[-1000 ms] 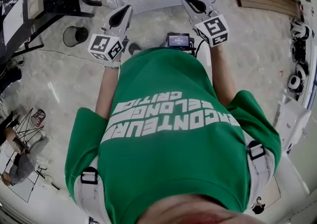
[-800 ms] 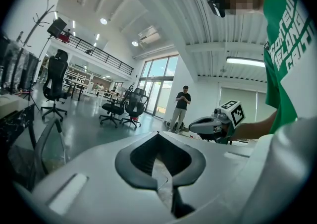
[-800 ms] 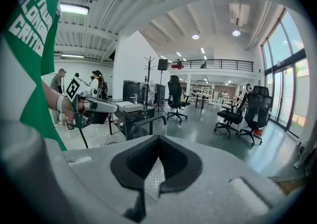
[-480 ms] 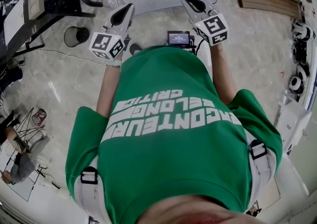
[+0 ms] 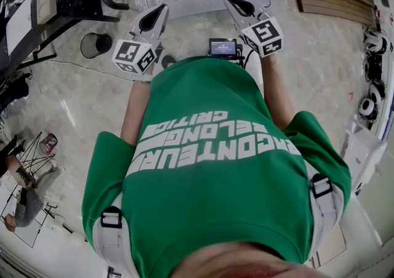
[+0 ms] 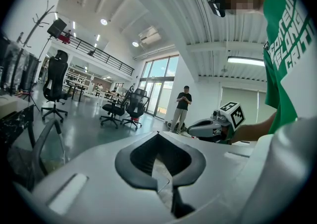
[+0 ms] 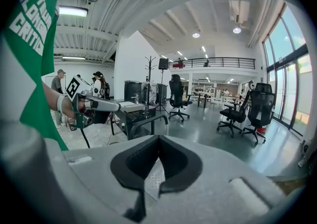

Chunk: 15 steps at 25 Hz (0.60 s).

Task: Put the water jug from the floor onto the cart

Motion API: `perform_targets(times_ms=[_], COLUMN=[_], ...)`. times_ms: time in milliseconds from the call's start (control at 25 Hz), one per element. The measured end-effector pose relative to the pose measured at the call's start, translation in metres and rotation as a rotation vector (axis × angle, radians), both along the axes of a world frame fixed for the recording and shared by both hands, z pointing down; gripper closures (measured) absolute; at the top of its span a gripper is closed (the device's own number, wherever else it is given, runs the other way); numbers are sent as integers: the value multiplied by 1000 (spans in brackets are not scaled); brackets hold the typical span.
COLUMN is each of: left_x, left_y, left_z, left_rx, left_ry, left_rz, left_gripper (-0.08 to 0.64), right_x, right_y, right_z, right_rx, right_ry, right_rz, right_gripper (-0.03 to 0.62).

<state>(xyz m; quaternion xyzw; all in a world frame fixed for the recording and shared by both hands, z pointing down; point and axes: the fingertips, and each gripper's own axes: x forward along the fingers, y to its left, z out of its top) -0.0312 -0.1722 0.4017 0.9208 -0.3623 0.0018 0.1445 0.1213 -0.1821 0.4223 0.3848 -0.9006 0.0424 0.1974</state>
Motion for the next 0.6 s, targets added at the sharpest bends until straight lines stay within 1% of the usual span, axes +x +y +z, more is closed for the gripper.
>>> perform_targets(times_ms=[600], left_x=[0], left_y=[1], left_z=[2], left_rx=[-2], left_ry=[5], left_rz=[-21], left_gripper=[548], right_x=[3], right_y=[-2], right_z=[5], right_rx=[-13], right_ry=[3], right_rz=[-10], right_gripper=[600])
